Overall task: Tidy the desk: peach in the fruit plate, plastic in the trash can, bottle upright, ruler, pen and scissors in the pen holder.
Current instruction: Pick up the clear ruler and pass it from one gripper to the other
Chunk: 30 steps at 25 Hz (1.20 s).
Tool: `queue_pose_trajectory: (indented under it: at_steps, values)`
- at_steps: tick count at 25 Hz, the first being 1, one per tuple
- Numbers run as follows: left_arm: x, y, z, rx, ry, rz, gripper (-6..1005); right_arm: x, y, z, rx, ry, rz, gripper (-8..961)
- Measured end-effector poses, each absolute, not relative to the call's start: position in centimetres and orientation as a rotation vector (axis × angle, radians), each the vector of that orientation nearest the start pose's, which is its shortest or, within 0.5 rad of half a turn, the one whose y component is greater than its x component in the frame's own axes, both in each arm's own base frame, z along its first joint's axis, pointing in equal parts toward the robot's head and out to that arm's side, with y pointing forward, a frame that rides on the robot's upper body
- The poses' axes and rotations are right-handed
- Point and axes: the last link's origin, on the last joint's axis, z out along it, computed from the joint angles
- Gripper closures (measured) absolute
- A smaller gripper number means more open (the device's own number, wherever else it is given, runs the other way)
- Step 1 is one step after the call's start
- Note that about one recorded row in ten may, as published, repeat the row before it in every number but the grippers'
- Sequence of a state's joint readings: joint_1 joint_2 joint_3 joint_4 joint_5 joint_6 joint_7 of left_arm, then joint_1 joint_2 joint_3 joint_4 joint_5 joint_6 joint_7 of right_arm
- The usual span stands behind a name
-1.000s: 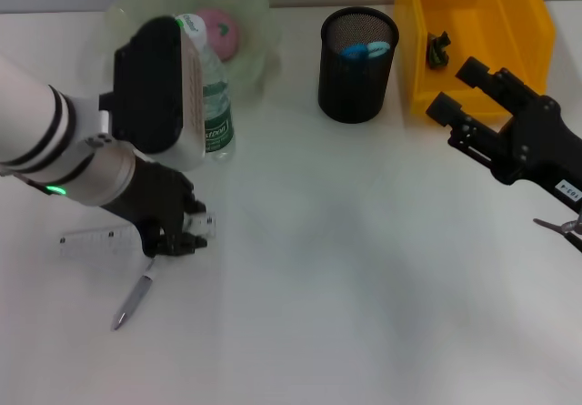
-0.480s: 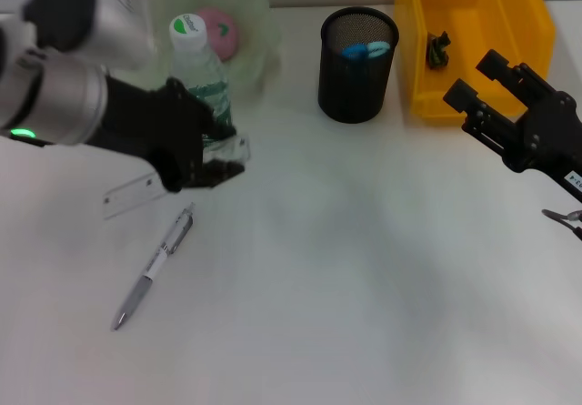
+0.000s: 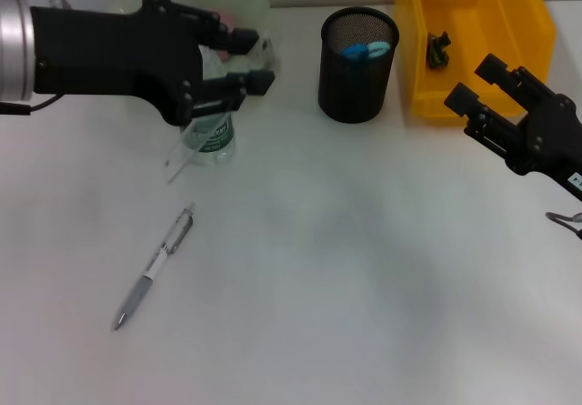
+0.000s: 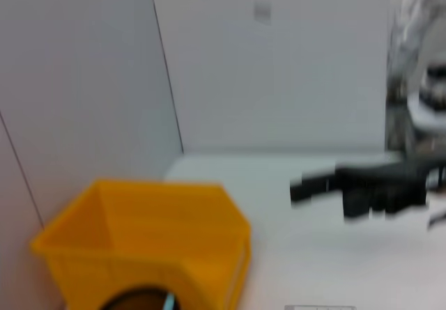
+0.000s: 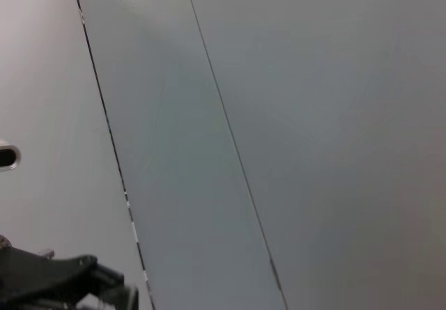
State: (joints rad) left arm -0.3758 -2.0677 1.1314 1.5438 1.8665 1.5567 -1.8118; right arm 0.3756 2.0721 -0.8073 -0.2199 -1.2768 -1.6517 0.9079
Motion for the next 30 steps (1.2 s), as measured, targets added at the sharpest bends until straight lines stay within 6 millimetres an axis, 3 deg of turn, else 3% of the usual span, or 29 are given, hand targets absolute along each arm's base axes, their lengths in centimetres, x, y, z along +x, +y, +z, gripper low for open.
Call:
queue_pose_trajectory:
  at_steps: [11, 20, 30]
  values:
    - [-16.2, 30.8, 7.2, -2.782, -0.204, -0.959, 592, 26.8, 27.3, 0.6, -2.496, 0.540, 1.318, 200]
    - [-17.0, 30.5, 6.7, -2.765, -0.232, -1.128, 588, 24.2, 28.0, -0.1, -2.672, 0.488, 1.360, 199]
    - [-17.8, 30.7, 5.3, -2.759, -0.255, -1.191, 583, 20.6, 29.5, -1.4, -2.838, 0.436, 1.344, 200]
